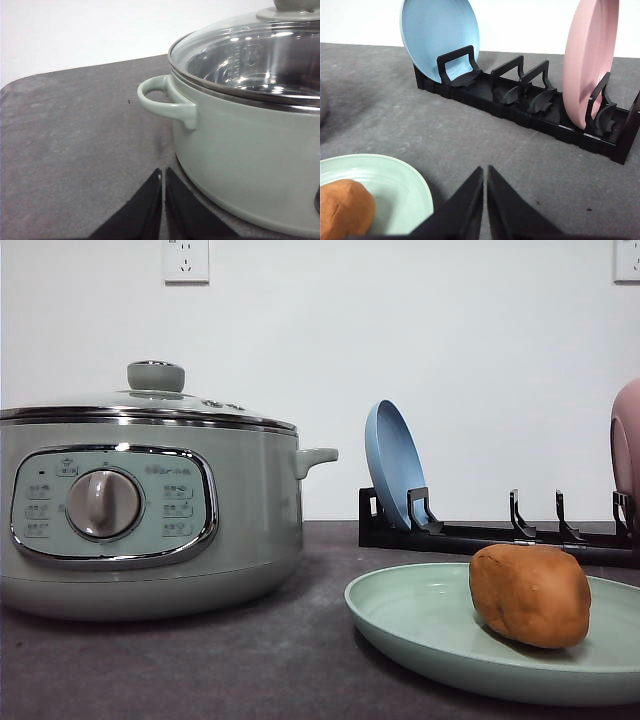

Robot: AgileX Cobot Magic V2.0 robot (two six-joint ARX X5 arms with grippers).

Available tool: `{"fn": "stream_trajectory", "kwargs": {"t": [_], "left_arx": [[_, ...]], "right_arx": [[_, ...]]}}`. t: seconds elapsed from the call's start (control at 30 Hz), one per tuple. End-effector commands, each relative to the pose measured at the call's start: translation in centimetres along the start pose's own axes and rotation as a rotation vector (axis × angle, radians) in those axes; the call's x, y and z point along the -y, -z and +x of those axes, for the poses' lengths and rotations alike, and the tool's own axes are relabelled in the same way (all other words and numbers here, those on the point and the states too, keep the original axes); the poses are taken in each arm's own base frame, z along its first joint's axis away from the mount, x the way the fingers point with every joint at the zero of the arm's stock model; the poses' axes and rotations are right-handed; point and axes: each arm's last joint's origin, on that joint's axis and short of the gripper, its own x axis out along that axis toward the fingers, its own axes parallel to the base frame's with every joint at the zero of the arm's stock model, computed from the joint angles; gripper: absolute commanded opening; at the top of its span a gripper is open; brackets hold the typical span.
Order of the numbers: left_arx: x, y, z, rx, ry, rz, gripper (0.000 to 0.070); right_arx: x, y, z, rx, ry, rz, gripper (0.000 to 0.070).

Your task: Transfer potato from steamer to green plate

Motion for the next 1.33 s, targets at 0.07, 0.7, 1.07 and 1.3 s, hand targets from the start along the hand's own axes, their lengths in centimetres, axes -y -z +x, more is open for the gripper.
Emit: {"fn": "stream_trajectory", "kwargs": {"t": [0.07, 0.7, 1.07, 1.3], "left_arx": [[0.07, 0.73, 0.18, -0.026, 0.001, -0.007, 0.0002], [0.07, 0.73, 0.18, -0.025, 0.001, -0.007, 0.0002], [0.07, 0.73, 0.18, -0.025, 0.001, -0.007, 0.0002], [0.07, 0.73, 0.18, -0.025, 0.001, -0.007, 0.0002]], "right_arx": [[-0.01, 0.12, 0.03, -0.002, -0.001, -0.007, 0.0000], [-0.01, 0.12, 0.03, -0.002, -0.001, -0.007, 0.0000], [-0.01, 0.12, 0.03, -0.002, -0.001, -0.007, 0.0000], [-0.01, 0.12, 0.03, -0.002, -0.001, -0.007, 0.0000]]}}
